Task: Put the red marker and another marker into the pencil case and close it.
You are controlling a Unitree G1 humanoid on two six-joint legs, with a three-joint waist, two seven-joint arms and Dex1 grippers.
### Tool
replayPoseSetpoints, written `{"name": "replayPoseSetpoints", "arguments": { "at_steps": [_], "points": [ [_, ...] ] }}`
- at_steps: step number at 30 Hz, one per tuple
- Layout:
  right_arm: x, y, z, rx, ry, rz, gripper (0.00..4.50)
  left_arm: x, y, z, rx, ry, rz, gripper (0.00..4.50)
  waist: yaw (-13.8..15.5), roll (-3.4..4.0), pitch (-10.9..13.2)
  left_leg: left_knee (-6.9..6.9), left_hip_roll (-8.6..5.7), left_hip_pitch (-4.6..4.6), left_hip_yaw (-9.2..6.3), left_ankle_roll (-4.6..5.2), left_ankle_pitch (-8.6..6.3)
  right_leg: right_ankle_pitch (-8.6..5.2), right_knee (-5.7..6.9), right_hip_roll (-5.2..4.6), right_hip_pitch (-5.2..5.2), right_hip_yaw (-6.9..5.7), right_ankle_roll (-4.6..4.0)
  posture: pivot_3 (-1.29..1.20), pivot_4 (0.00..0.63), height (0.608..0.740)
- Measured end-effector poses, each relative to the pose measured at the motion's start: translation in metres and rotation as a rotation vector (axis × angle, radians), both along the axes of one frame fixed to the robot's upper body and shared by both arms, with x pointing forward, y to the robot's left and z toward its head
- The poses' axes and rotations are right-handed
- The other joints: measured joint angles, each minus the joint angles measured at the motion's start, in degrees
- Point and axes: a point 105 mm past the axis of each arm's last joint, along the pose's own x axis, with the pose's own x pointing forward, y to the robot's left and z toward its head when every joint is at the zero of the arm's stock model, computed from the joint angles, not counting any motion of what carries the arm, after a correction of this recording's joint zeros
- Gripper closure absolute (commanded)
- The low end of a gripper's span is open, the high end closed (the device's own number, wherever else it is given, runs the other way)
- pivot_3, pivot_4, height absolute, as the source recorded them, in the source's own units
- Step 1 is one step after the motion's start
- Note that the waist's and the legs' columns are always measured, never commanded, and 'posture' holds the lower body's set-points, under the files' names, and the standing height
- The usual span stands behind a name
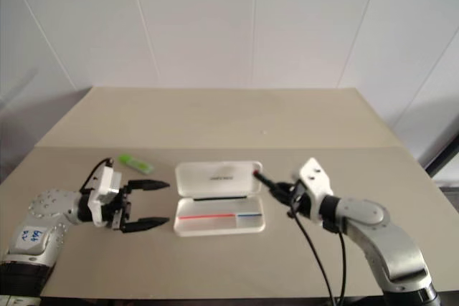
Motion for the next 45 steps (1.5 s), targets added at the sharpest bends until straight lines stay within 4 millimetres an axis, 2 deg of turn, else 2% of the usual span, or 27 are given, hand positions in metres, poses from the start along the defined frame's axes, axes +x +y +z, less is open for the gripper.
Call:
{"name": "replayPoseSetpoints", "arguments": {
  "at_steps": [3,7,13,16,23,33,39,42,45],
  "points": [
    [-0.004,0.034,0.016,-0.073,-0.085,0.222,3.14,-0.003,0.007,-0.003,0.005,0.005,0.026,0.00,-0.6,0.05,0.0,0.01,0.01,0.01,0.02,-0.02,-0.01,0.01,0.00,0.00,-0.01,0.00,0.01,0.00,0.150,0.740],
    [0.005,0.061,0.028,-0.141,-0.187,0.369,3.14,-0.008,0.012,-0.009,0.003,0.019,0.052,0.00,-0.5,0.04,0.0,-0.01,0.06,-0.02,-0.03,-0.08,-0.04,-0.02,-0.02,0.01,-0.03,-0.05,-0.03,0.00,0.150,0.740],
    [0.014,0.093,0.001,-0.278,-0.250,0.493,3.14,-0.013,0.017,-0.011,0.000,0.025,0.080,0.00,-0.3,0.02,0.0,0.18,0.01,-0.91,-0.04,-0.13,-0.03,-0.01,0.29,-0.05,-1.03,-0.06,-0.03,0.00,0.150,0.740],
    [0.015,0.106,-0.017,-0.319,-0.262,0.536,3.14,-0.016,0.020,-0.012,-0.016,0.036,0.094,0.00,-0.4,0.02,0.0,0.16,0.02,-0.93,-0.04,-0.15,-0.02,-0.03,0.36,-0.03,-1.12,-0.06,-0.05,0.00,0.150,0.740],
    [0.027,0.104,-0.029,-0.398,-0.307,0.530,3.14,-0.020,0.028,-0.012,-0.002,0.036,0.127,0.00,-0.4,0.02,0.0,0.18,0.01,-0.90,-0.05,-0.20,0.01,-0.03,0.48,-0.01,-1.12,-0.06,-0.06,0.00,0.150,0.740],
    [0.037,0.109,-0.028,-0.415,-0.341,0.523,3.14,-0.019,0.026,-0.010,-0.005,0.028,0.134,0.00,-0.6,0.02,0.0,0.18,0.02,-0.87,-0.05,-0.24,0.04,-0.03,0.56,0.00,-1.12,-0.06,-0.06,0.00,0.150,0.740],
    [0.036,0.110,-0.026,-0.410,-0.344,0.520,1.09,-0.018,0.026,-0.010,-0.006,0.025,0.134,0.00,-0.5,0.02,0.0,0.18,0.01,-0.87,-0.05,-0.25,0.04,-0.03,0.57,0.00,-1.12,-0.06,-0.07,0.00,0.150,0.740],
    [0.028,0.112,-0.022,-0.377,-0.335,0.531,0.02,-0.018,0.026,-0.009,-0.007,0.024,0.136,0.00,-0.5,0.02,0.0,0.18,0.02,-0.87,-0.07,-0.25,0.04,-0.04,0.59,0.00,-1.12,-0.06,-0.07,0.00,0.150,0.740],
    [0.018,0.112,-0.016,-0.325,-0.302,0.549,0.02,-0.017,0.025,-0.009,-0.009,0.022,0.137,0.00,-0.5,0.02,0.0,0.21,0.01,-0.87,-0.07,-0.25,0.04,-0.04,0.62,-0.01,-1.12,-0.06,-0.07,0.00,0.150,0.740]
  ]
}}
